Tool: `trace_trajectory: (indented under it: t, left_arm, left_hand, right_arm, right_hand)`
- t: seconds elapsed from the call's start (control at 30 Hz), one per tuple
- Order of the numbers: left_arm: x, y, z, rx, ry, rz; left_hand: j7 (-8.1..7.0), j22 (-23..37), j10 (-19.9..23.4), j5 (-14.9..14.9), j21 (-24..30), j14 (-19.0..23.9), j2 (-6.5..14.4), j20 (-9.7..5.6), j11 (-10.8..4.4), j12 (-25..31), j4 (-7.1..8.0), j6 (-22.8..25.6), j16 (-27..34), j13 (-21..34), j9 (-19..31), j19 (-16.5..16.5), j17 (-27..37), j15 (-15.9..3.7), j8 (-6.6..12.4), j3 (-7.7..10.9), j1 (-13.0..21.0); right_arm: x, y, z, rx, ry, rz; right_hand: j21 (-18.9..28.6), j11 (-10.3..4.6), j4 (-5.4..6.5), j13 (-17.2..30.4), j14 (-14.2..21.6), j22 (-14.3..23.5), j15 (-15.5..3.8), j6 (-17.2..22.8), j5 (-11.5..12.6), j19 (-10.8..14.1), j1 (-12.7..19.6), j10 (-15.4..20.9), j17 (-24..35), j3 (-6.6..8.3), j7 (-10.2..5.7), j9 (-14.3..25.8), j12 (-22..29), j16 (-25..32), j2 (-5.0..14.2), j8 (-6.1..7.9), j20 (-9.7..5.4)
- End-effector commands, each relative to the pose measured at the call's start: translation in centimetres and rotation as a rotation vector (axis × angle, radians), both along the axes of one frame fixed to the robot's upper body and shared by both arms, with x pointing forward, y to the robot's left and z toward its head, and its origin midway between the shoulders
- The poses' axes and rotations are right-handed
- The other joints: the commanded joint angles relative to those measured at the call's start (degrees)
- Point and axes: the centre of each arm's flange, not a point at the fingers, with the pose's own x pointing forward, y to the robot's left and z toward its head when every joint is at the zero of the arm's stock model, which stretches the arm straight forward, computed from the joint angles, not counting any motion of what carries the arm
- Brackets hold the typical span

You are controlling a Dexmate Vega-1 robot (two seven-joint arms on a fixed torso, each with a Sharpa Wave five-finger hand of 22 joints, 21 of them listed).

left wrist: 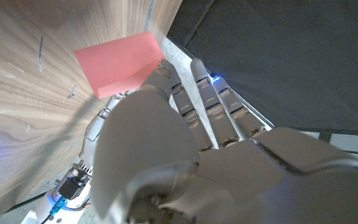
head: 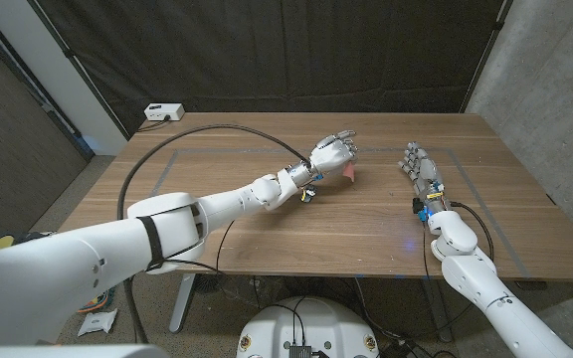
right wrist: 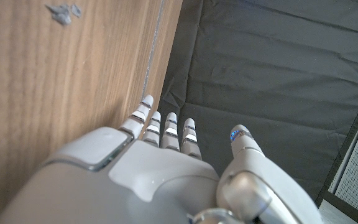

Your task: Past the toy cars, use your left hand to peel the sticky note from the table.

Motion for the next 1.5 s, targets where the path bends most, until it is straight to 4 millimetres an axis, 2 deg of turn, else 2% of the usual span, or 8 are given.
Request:
trace_trajectory:
  t: [0.03,0.73,1.23,1.37,1.4,1.5]
  left_arm:
    - [-0.9,0.7,0.6,-0.127,-0.023,-0.029]
    - [-3.0,2.7,2.5,-0.422,-0.028,-0.026]
    - [-4.3,4.5,5.2,-0.582,0.162,0.102]
    - [-4.6,5.1,5.6,-0.612,0.203,0.126]
    - [-4.6,5.2,5.7,-0.627,0.220,0.129]
    - [-4.7,5.9,6.2,-0.671,0.287,0.128]
  left_hand:
    - [0.00,0.3,3.0,0.0,0.4,0.8,0.0,-0.43,-2.54,3.9,-0.01,0.0,0.5,6.3,0.1,0.3,0.4,-9.14,0.01,-0.34,0.5]
    - [0.42,0.4,3.1,-0.1,0.9,0.9,0.2,0.63,-2.48,3.5,0.19,-0.2,0.1,6.8,0.2,-0.1,0.2,-9.11,-0.23,-0.79,0.8]
    - [1.08,0.4,3.1,-0.2,1.1,1.0,0.4,1.36,-2.55,3.3,0.37,-0.6,0.1,7.1,0.2,-0.5,0.4,-9.00,-0.45,-0.95,0.7]
    - [1.42,0.5,3.0,-0.2,1.2,1.1,0.4,1.54,-2.51,3.2,0.27,-0.8,0.2,7.3,0.2,-0.5,0.6,-9.08,-0.52,-1.02,0.9]
    - [1.49,0.5,3.0,-0.2,1.3,1.2,0.4,1.62,-2.50,3.2,0.25,-0.8,0.2,7.3,0.2,-0.6,0.7,-9.08,-0.55,-1.02,0.9]
    - [1.66,0.5,3.1,-0.2,1.3,1.3,0.6,1.72,-2.47,3.1,0.31,-1.0,0.3,7.4,0.3,-0.7,0.8,-9.00,-0.64,-1.02,1.0]
  right_arm:
    - [0.2,0.2,0.4,-0.007,-0.004,0.007]
    - [0.3,1.3,1.4,-0.032,-0.011,0.019]
    - [0.0,1.5,1.6,-0.048,-0.017,0.017]
    - [-0.1,1.4,1.9,-0.057,-0.020,0.012]
    - [-0.2,1.4,2.0,-0.059,-0.020,0.010]
    - [-0.3,1.4,2.3,-0.069,-0.021,0.008]
  right_hand:
    - [-0.3,0.16,0.08,0.1,0.2,0.2,0.23,0.5,-0.2,0.4,-0.4,0.1,0.2,-0.19,0.16,0.2,-0.1,0.1,0.24,-0.18,-0.12]
    - [-0.5,0.15,0.08,0.1,0.1,0.2,0.27,0.5,-0.2,0.5,-0.4,0.1,0.2,-0.25,0.16,0.2,-0.1,0.0,0.21,-0.19,-0.13]
    - [-0.7,0.10,0.02,0.1,0.1,0.2,0.22,0.5,-0.2,0.5,-0.4,0.1,0.2,-0.23,0.15,0.2,-0.1,0.0,0.22,-0.18,-0.17]
    - [-0.8,0.28,-0.04,0.1,0.3,0.2,-0.44,0.5,-0.2,0.8,-0.3,0.2,0.1,-0.22,0.15,0.2,-0.1,0.0,0.20,-0.19,-0.77]
    - [-0.8,0.29,-0.08,0.1,0.3,0.2,-0.49,0.5,-0.2,1.0,-0.3,0.3,0.1,-0.22,0.21,0.2,-0.1,0.0,0.18,-0.18,-1.32]
    - [-0.8,0.28,-0.11,0.1,0.4,0.2,-0.65,0.6,-0.2,1.2,-0.3,0.3,0.1,-0.21,0.25,0.2,0.0,0.0,0.19,-0.16,-1.48]
